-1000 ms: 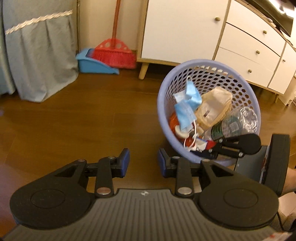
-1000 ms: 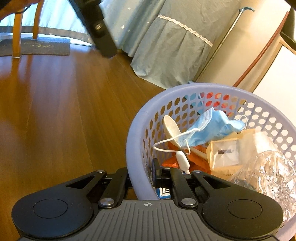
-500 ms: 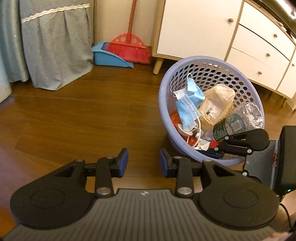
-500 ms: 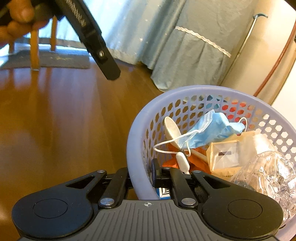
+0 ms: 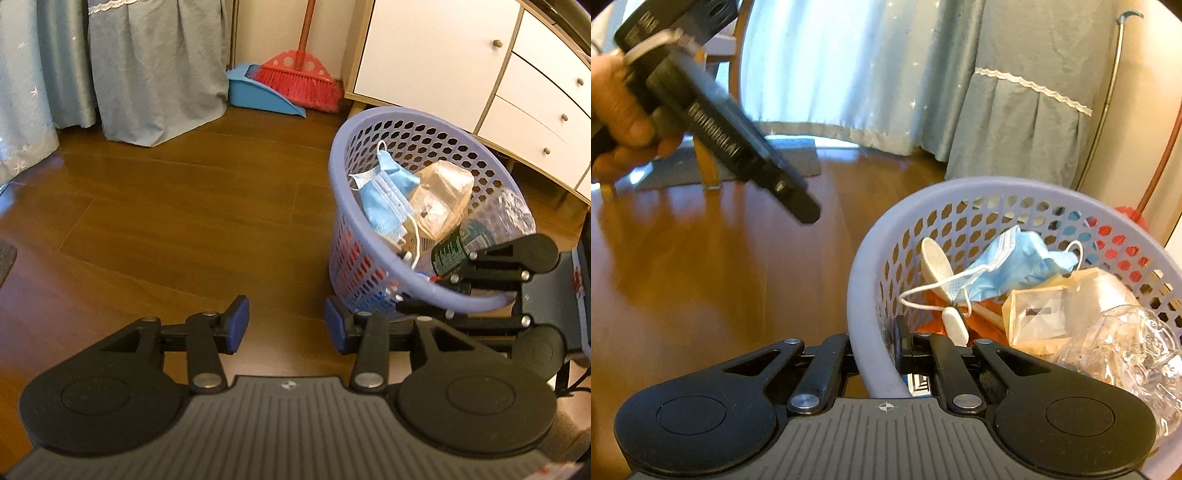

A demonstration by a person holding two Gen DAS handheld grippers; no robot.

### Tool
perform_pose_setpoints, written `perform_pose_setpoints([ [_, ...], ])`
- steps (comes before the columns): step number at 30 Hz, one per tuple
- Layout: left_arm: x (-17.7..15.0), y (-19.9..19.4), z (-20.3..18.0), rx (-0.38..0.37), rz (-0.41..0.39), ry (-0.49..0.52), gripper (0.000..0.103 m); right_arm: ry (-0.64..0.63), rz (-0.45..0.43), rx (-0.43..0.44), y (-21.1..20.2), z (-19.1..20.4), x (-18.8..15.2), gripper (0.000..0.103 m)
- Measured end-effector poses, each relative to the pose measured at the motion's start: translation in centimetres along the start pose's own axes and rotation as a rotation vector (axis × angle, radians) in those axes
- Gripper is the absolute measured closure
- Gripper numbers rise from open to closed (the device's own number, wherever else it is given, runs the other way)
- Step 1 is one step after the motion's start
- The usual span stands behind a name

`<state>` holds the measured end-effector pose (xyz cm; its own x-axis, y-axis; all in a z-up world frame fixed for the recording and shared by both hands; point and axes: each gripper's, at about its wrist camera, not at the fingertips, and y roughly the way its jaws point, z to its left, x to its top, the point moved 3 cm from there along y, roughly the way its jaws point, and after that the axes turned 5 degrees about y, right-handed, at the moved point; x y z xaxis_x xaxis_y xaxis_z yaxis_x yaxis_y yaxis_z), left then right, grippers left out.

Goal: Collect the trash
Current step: 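Lower the lavender basket to the floor with the right gripper and release it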

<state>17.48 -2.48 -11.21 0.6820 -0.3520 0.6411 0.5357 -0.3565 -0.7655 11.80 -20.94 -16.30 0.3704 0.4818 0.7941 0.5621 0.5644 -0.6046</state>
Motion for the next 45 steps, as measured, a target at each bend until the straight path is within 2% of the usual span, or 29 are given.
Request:
perform_pose_setpoints([
  [9, -0.2, -0.9, -0.9, -0.006, 0.003, 0.000, 0.055, 0.005, 0.006, -0.017, -0.4, -0.9, 0.8, 0.098],
  [12, 0.1, -0.6, -1.0, -0.012, 0.008, 0.004, 0.053, 0.002, 0.004, -0.035, -0.8, -1.1, 0.7, 0.092],
  [13, 0.1, -0.6, -1.1, -0.013, 0.008, 0.008, 0.053, 0.001, 0.003, -0.036, -0.9, -1.2, 0.7, 0.079],
  [14, 0.1, -0.6, -1.2, -0.013, 0.008, 0.008, 0.053, 0.001, 0.000, -0.032, -1.0, -1.3, 0.7, 0.060],
  [16, 0.3, -0.5, -1.1, -0.018, 0.007, 0.001, 0.052, -0.005, -0.020, -0.036, -1.3, -1.3, 0.7, 0.045],
  [24, 0.3, -0.3, -1.4, -0.011, 0.006, -0.019, 0.050, -0.004, -0.027, -0.039, -1.5, -1.6, 0.9, 0.044],
  [30, 0.7, -0.4, -1.8, 0.007, -0.006, -0.035, 0.039, -0.027, -0.033, -0.037, -2.3, -1.4, 1.9, 0.044],
  [35, 1.4, -0.6, -2.1, 0.036, -0.004, -0.042, 0.035, -0.028, -0.036, -0.054, -3.6, -1.8, 2.5, 0.044],
  [39, 2.2, -0.9, -2.6, 0.066, 0.003, -0.035, 0.024, -0.014, -0.047, -0.069, -5.1, -2.1, 3.6, 0.044],
  [45, 3.9, -2.5, -3.9, 0.110, -0.006, -0.044, 0.011, 0.007, -0.065, -0.095, -8.4, -2.5, 6.1, 0.044],
])
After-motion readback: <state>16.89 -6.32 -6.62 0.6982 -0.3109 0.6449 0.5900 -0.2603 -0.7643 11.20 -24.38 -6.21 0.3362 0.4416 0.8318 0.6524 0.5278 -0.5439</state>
